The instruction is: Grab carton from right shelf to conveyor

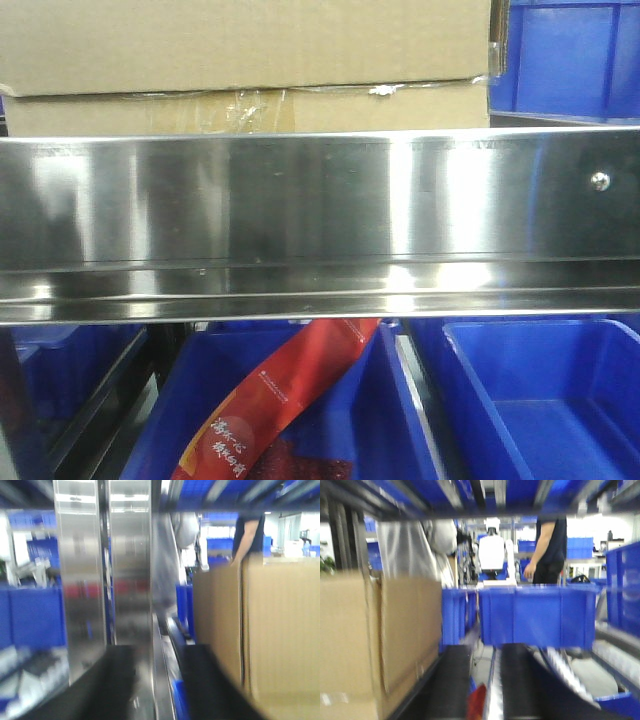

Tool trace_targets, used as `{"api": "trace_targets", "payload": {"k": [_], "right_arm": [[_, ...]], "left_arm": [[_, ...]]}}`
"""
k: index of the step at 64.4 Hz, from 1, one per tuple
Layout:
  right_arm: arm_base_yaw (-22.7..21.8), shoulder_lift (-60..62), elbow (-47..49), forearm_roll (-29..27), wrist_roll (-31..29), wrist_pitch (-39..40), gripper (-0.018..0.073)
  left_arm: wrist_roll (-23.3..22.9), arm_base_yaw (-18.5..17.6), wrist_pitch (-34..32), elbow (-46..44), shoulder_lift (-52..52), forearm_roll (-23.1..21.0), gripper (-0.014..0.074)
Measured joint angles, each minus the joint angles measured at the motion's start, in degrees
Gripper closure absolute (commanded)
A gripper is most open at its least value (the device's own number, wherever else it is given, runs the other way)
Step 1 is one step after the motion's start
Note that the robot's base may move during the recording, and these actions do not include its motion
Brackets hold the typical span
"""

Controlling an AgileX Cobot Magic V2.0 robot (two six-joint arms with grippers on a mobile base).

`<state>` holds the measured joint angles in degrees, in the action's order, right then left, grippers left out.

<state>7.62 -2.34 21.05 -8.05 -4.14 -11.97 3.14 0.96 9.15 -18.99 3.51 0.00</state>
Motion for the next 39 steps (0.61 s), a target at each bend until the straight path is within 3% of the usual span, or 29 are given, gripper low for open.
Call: {"api": "trace_targets", "payload": {"k": [8,19,29,39], "right_arm": [[0.0,-4.7,6.1,-0.2,0.0,-1.3,0.0068],[0.0,-13.7,13.5,-0.5,0.0,-4.2,0.0032],[1.4,-24.1,21.6,-1.9,0.0,-7.4,0.0032],[6.3,-34.4,32.0,-2.2,0.0,-9.6,0.0032]], "left_arm": [[0.0,0.0,2.7,-7.4,5.9,0.3,0.0164],[0.0,-0.9,9.4,-18.9,15.7,0.0,0.0162],[0.0,-9.5,13.8,-29.8,24.9,-1.0,0.0162],[0.0,-19.4,19.2,-39.7,36.5,-1.1,0.0162]]}}
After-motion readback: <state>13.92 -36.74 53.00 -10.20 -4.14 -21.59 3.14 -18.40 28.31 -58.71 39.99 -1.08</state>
